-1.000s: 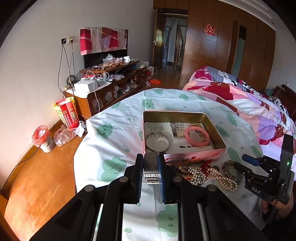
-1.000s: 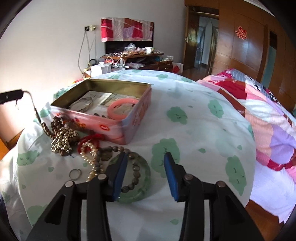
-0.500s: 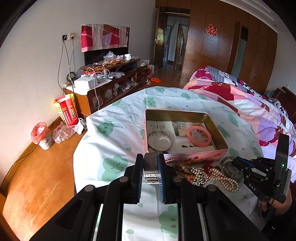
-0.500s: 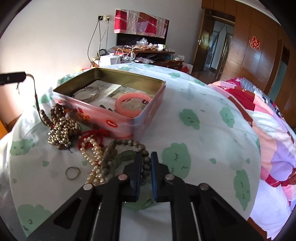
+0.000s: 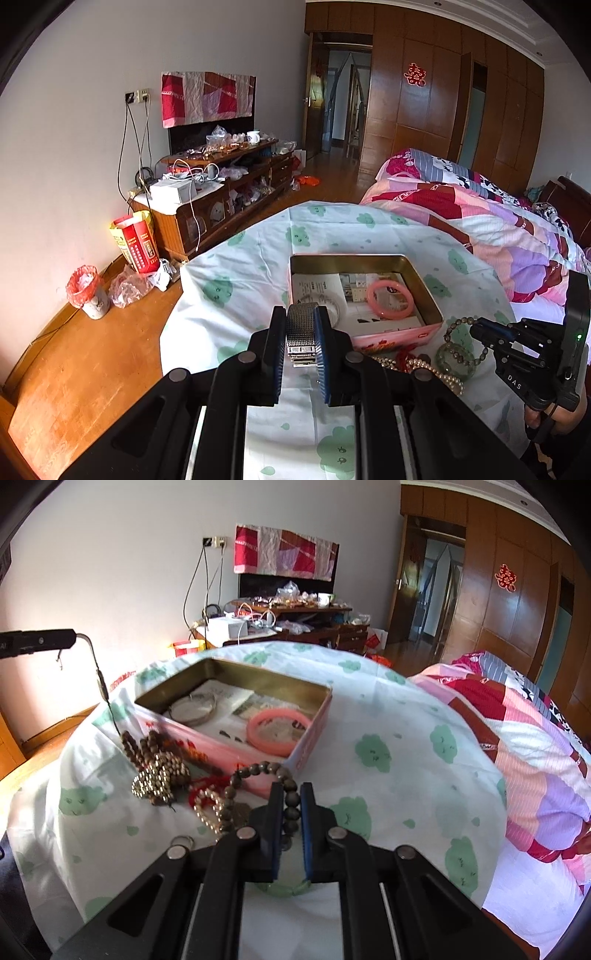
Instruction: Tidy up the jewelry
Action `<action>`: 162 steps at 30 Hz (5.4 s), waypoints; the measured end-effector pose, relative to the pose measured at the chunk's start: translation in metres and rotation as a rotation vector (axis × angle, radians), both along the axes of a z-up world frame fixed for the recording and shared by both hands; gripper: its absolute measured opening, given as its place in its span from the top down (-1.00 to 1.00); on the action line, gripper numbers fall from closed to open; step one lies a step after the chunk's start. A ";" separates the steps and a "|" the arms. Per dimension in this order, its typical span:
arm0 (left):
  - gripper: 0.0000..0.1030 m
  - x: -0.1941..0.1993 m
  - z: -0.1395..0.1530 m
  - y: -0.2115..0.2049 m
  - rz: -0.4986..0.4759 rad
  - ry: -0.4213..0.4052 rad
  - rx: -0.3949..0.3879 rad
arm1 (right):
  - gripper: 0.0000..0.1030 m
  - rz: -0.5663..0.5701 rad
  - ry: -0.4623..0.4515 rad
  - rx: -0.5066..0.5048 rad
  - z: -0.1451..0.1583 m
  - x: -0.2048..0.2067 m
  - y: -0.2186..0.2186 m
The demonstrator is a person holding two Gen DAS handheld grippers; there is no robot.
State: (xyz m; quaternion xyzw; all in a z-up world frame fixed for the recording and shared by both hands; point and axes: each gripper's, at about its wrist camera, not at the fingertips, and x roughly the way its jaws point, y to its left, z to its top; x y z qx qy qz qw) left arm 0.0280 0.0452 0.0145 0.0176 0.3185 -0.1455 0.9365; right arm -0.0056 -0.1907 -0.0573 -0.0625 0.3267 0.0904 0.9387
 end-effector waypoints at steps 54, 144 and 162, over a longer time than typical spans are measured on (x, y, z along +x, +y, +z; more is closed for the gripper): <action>0.71 0.086 0.016 -0.068 0.023 -0.154 0.203 | 0.79 -0.090 -0.122 -0.079 0.045 0.093 0.007; -0.26 0.018 -0.095 -0.051 -0.031 0.124 0.114 | -0.30 -0.171 0.092 -0.071 -0.048 0.001 -0.026; 0.76 0.039 -0.115 -0.078 -0.101 0.184 0.095 | -0.30 -0.154 0.104 -0.034 -0.052 0.005 -0.026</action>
